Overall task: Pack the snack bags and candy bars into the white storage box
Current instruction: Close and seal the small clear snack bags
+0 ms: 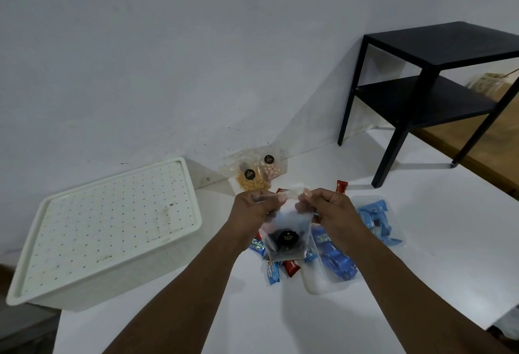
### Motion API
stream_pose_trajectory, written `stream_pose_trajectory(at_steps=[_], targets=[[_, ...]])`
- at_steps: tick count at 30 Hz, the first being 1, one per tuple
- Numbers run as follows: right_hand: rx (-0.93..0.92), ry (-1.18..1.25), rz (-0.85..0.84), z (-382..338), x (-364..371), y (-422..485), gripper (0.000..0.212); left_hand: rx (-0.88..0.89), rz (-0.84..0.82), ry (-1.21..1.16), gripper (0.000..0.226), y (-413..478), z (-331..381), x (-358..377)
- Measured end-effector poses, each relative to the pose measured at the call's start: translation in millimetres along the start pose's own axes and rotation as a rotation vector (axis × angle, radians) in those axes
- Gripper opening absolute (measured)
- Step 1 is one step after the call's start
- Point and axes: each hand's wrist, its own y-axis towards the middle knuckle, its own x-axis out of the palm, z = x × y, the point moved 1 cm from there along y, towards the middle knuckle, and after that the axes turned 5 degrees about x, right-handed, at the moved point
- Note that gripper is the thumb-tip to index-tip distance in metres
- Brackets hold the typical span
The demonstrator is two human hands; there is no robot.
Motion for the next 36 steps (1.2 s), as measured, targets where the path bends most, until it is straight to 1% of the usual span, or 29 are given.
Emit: stream_pose_trajectory(at_steps=[2, 5, 6, 7, 9, 10, 12, 13, 14, 15, 17, 18, 20, 23, 25, 27, 30, 33, 36], targets=[[0.007, 0.056, 0.015, 1, 1, 1, 0.021, -0.036, -0.053, -0.037, 0.018, -2, -1, 3], [0.035, 0.191, 0.072, -1, -3, 5, 0.021, -0.101, -0.063, -0.219, 0.018, -6, -1, 4], [0.041, 0.209, 0.083, 1, -6, 6, 0.021, -0.098, -0.054, -0.233, 0.019, -6, -2, 2], [0.042, 0.205, 0.081, 2, -8, 7, 0.022, -0.082, -0.04, -0.197, 0.022, -6, -2, -1], [0.033, 0.163, 0.078, 5, -8, 8, 0.022, -0.016, -0.003, -0.058, 0.032, -5, -4, -4], [0.033, 0.138, 0.104, 6, -5, 9, 0.022, 0.018, 0.024, -0.007, 0.031, -5, -6, -4], [0.024, 0.057, 0.19, 6, 1, 10, 0.021, 0.058, 0.068, 0.045, 0.022, -4, -7, -3], [0.012, -0.026, 0.237, 5, 3, 11, 0.02, 0.064, 0.068, 0.07, 0.02, -4, -7, -3], [-0.013, -0.117, 0.268, 3, 4, 11, 0.019, 0.054, 0.047, 0.087, 0.023, -5, -8, -4], [-0.043, -0.184, 0.279, 1, 3, 12, 0.019, 0.024, 0.006, 0.081, 0.032, -6, -9, -5], [-0.073, -0.225, 0.252, -3, 0, 14, 0.02, -0.088, -0.108, 0.004, 0.048, -9, -10, -8], [-0.076, -0.226, 0.225, -5, 0, 15, 0.02, -0.149, -0.152, -0.041, 0.05, -11, -8, -9], [-0.066, -0.221, 0.143, -9, 2, 16, 0.02, -0.216, -0.189, -0.064, 0.046, -12, -6, -10], [-0.041, -0.166, 0.05, -14, 7, 15, 0.021, -0.235, -0.228, -0.052, 0.041, -11, -2, -9], [-0.014, -0.104, 0.026, -14, 9, 14, 0.023, -0.23, -0.251, -0.049, 0.032, -10, -2, -7], [-0.024, -0.089, 0.014, -11, 11, 15, 0.02, -0.217, -0.26, -0.038, 0.024, -11, -1, -5], [-0.037, -0.032, -0.009, -6, 11, 18, 0.01, -0.233, -0.263, -0.015, 0.02, -9, -6, -2], [-0.016, 0.028, -0.057, -4, 9, 22, 0.02, -0.263, -0.226, -0.046, 0.021, -7, -7, 0], [-0.001, 0.05, -0.119, -4, 6, 25, 0.028, -0.263, -0.184, -0.038, 0.031, -4, -6, 1]])
